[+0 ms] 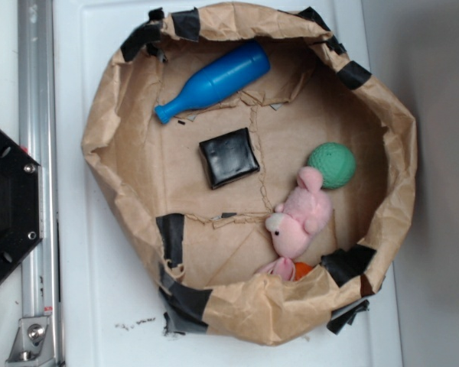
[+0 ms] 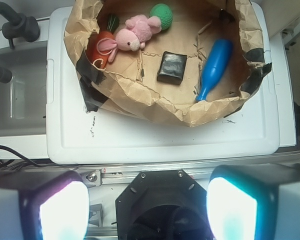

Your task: Grab the black box.

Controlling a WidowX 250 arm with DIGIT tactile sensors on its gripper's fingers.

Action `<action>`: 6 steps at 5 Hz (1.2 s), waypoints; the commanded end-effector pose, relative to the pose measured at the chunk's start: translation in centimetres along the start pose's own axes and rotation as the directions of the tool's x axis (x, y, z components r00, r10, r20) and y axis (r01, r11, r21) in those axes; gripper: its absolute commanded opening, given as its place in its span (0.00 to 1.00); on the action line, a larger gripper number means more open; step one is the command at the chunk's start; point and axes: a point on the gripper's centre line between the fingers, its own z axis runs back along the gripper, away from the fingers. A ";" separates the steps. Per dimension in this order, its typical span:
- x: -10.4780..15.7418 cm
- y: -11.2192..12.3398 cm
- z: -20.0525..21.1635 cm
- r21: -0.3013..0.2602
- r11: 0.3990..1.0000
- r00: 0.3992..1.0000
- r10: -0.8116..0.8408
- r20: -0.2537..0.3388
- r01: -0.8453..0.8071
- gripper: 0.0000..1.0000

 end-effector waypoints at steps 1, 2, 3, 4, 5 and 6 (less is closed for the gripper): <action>0.0 0.0 0.0 0.000 1.000 1.000 0.000 0.000 0.000 1.00; 4.6 0.5 -0.6 -0.029 0.999 0.998 0.039 0.053 -0.038 1.00; 8.4 0.9 -2.2 -0.081 0.990 0.991 0.117 0.060 -0.112 1.00; 10.5 0.6 -5.9 -0.084 0.986 0.987 0.150 0.048 -0.146 1.00; 11.1 1.1 -9.9 -0.066 0.991 0.992 0.118 0.054 -0.115 1.00; 10.9 3.1 -10.7 0.009 0.996 0.992 0.090 0.091 -0.091 1.00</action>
